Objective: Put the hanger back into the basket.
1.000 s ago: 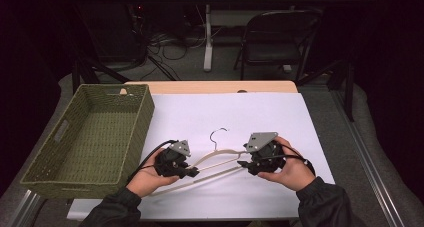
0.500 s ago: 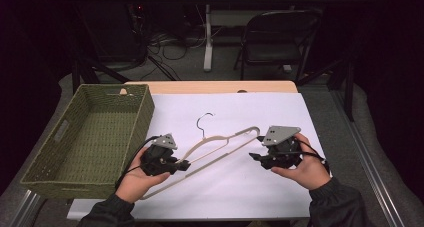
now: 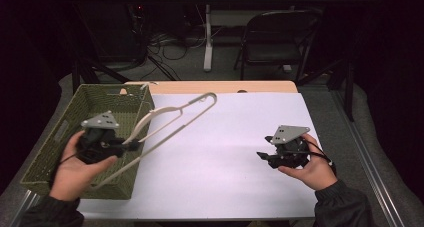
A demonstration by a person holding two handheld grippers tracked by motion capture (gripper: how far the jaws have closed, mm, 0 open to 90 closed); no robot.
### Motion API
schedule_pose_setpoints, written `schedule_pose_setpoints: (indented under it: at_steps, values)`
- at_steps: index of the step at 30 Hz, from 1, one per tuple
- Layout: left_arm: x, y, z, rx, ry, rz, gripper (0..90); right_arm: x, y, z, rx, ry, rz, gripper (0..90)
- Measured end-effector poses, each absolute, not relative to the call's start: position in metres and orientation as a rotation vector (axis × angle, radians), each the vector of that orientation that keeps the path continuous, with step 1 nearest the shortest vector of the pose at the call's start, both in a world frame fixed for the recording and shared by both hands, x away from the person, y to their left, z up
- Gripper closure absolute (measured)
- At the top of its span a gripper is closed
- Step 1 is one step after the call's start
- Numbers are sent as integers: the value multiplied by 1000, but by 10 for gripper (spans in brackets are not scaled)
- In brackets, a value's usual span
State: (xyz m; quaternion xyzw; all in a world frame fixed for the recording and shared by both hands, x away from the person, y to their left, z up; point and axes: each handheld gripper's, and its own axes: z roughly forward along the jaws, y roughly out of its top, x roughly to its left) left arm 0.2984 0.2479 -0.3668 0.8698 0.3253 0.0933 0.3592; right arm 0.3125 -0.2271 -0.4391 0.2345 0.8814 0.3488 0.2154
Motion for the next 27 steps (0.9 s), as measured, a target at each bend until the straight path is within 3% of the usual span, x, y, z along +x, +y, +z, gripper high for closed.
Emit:
schedule_pose_setpoints:
  at_steps: [18, 27]
  values:
    - [347, 391, -366, 2196, 967, 344, 871, 322, -226, -455, 702, 2475, 921, 444]
    - [364, 427, -384, 2184, 1005, 342, 871, 325, -226, -460, 713, 2486, 909, 445]
